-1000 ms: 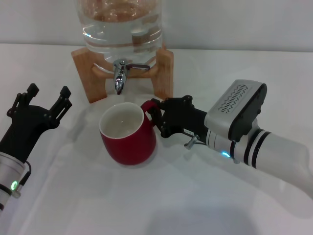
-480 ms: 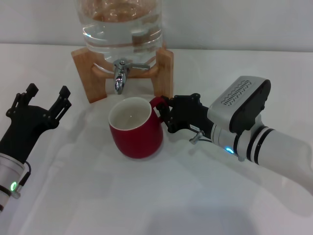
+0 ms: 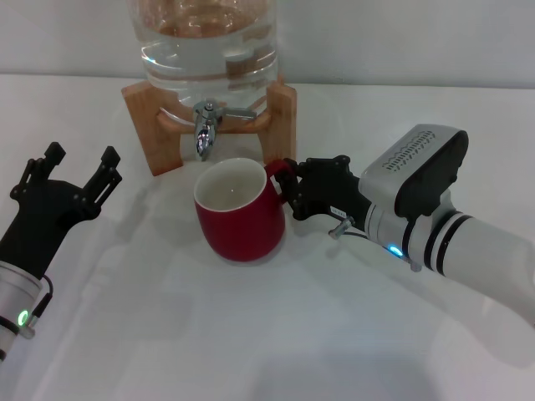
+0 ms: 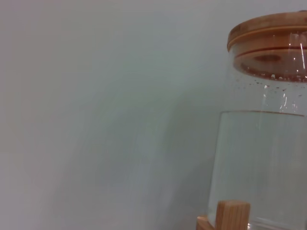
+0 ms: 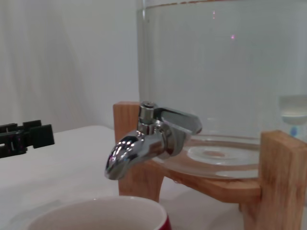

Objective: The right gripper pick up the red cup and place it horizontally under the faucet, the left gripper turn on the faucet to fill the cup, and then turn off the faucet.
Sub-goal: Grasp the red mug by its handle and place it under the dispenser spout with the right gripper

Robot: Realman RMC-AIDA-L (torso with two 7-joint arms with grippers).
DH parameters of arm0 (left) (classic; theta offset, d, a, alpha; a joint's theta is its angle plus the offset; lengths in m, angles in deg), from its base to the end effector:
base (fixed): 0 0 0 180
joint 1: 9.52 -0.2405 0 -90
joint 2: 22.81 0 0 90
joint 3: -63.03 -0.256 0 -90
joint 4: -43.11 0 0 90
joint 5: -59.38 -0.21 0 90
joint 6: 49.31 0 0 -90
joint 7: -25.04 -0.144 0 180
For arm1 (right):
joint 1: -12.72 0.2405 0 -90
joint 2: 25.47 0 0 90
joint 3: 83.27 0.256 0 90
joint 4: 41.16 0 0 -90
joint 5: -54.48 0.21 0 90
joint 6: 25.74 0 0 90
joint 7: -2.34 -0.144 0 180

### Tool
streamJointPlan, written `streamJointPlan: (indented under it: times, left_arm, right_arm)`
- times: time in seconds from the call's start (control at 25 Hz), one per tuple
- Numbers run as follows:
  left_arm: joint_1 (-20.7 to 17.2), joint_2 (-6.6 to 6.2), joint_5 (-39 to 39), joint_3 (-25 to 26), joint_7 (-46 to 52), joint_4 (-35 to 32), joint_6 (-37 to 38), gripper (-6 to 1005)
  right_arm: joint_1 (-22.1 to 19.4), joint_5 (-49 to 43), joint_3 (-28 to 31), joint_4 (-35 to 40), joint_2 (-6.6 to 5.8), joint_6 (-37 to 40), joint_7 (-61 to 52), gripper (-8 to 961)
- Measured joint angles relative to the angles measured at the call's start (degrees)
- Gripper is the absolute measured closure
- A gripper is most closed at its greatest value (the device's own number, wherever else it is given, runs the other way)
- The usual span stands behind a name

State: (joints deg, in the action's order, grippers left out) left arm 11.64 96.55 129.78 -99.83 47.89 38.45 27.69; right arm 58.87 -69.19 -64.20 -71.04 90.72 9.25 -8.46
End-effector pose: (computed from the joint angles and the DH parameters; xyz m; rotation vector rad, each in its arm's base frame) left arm -0.3374 0.2871 -0.0231 -1.6762 -0.6589 -0.8739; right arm 0.1752 0.3719 -0.1400 -2.3573 0.4789 0.6006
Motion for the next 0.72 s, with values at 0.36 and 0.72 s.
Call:
streamJointPlan:
  times: [0.36,0.72]
  left_arm:
    - [0.11,0.00,-0.06,0.00,0.00,0.00,0.00,116]
    - [0.09,0.09,-0.18,-0.07,0.00,-0.09,0.00,116]
  right_arm:
    - [0.32,-0.15,0.97,0.01,0.00,-2.27,0.00,839]
    - [1.20,-0.50,0.68,-0.07,0.00,-3.41,0.00,839]
